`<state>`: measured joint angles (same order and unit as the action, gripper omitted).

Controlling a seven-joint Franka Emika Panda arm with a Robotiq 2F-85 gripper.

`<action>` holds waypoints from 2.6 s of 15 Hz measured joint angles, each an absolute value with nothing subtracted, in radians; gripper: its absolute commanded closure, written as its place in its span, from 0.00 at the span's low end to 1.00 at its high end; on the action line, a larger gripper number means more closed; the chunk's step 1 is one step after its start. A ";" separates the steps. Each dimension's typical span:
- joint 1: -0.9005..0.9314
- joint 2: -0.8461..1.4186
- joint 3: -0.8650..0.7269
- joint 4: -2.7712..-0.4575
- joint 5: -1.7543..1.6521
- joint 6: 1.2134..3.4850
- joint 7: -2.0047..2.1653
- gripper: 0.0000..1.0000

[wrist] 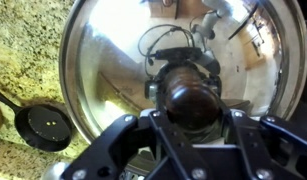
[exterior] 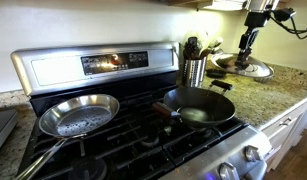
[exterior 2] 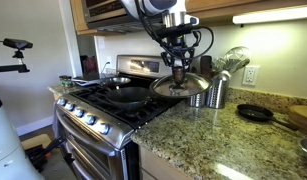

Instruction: Put the silver lid on top of the pan on the right side of the stove

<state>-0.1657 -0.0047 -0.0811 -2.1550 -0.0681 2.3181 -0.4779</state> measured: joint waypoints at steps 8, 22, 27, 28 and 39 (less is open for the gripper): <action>-0.055 -0.049 -0.024 -2.215 -0.068 2.323 -0.490 0.80; 0.073 -0.010 0.087 -2.252 -0.013 2.346 -0.596 0.80; 0.079 0.076 0.119 -2.252 0.057 2.394 -0.737 0.80; 0.079 0.093 0.127 -2.251 0.064 2.405 -0.758 0.80; 0.078 0.118 0.166 -2.248 0.190 2.428 -0.962 0.80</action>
